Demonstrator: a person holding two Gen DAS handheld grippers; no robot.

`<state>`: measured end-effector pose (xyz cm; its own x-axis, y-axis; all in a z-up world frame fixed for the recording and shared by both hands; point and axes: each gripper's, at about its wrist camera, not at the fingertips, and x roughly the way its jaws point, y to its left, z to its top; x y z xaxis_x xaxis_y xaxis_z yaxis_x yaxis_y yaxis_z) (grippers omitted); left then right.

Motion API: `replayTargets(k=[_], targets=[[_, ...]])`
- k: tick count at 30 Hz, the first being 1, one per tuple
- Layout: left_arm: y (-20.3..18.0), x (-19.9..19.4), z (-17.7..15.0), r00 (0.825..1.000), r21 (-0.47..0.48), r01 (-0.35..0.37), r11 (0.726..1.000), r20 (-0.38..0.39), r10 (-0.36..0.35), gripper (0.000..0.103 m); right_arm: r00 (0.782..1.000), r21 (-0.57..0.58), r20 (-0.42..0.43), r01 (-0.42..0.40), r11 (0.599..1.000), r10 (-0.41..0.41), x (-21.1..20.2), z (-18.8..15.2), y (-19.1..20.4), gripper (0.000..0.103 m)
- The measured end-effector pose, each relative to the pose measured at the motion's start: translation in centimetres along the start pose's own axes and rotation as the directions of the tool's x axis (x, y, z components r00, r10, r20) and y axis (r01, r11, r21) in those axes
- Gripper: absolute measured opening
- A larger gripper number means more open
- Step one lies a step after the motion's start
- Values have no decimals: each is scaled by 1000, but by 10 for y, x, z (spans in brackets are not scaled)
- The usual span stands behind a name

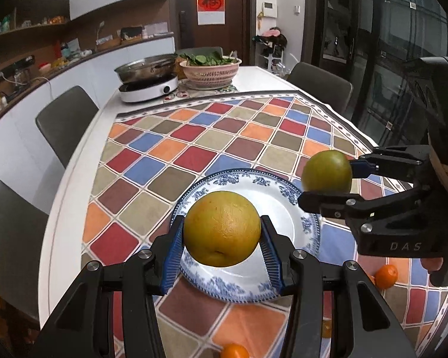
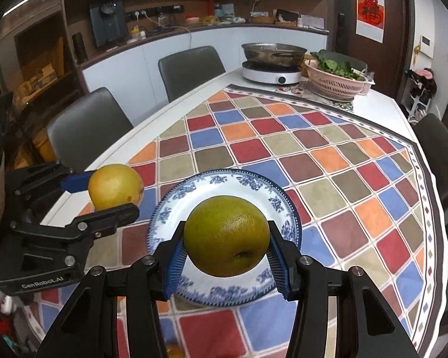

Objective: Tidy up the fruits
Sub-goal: 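Carry the pear with the left gripper while the right gripper carries the apple to the plate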

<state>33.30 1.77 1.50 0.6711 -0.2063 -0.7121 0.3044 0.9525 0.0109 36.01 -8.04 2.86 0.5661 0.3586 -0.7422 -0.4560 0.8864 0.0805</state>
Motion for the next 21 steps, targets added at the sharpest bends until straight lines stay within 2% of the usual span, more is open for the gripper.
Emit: replayTargets(k=[7, 16, 21], targets=[[20, 47, 13, 998, -15, 17, 1000, -54, -18, 48, 997, -7, -74, 4, 1000, -4, 43, 15, -14, 51], [31, 101, 17, 990, -36, 50, 998, -132, -55, 48, 982, 29, -188, -11, 1000, 16, 98, 23, -36, 51], [29, 121, 17, 985, 0, 39, 999, -168, -38, 48, 971, 0, -238, 0, 1000, 0, 118, 21, -40, 51]])
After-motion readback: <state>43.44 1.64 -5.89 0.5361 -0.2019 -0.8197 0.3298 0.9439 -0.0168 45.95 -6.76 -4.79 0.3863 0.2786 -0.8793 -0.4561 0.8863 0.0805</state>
